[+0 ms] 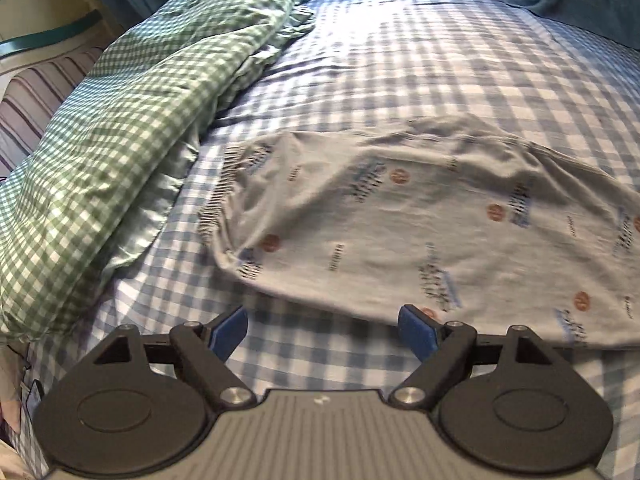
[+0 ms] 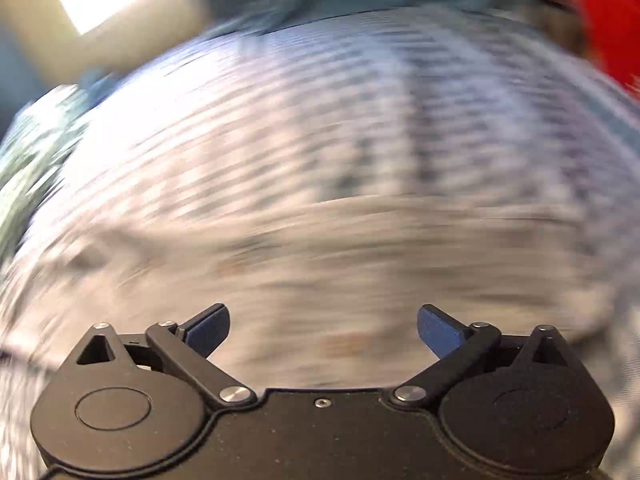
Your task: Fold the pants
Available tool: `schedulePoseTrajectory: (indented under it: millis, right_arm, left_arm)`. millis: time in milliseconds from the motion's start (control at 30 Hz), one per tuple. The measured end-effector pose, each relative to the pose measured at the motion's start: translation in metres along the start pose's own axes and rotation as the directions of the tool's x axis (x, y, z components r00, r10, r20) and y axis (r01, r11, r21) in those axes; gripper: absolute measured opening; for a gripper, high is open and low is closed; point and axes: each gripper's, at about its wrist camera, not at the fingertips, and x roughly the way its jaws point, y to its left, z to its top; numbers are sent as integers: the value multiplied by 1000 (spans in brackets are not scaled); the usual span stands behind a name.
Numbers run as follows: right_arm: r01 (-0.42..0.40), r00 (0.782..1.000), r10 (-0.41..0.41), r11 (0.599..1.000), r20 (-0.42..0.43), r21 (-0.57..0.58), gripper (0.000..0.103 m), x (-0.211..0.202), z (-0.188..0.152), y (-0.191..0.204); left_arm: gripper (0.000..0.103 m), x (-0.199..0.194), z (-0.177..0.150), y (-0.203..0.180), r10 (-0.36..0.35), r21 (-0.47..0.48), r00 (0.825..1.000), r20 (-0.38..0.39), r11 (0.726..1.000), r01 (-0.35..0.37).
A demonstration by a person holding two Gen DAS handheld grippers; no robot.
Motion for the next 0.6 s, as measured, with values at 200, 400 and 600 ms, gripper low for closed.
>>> schedulePoseTrajectory:
  millis: [200,400,600]
  right_arm:
    - [-17,999,18,999,-26,38,101,33,0,79]
    - [21,1000,-21,1000,-18,-6,101,56,-1,148]
    - [18,999,-18,1000,-42,-2,101,76,-3,202]
  left_arm:
    - [85,49,22,84,-99,-131,994,38,986,103]
    - [84,106,37,141,-179,-272,984,24,946,179]
    - [36,141,39,167,-331,-359,944,11,879,313]
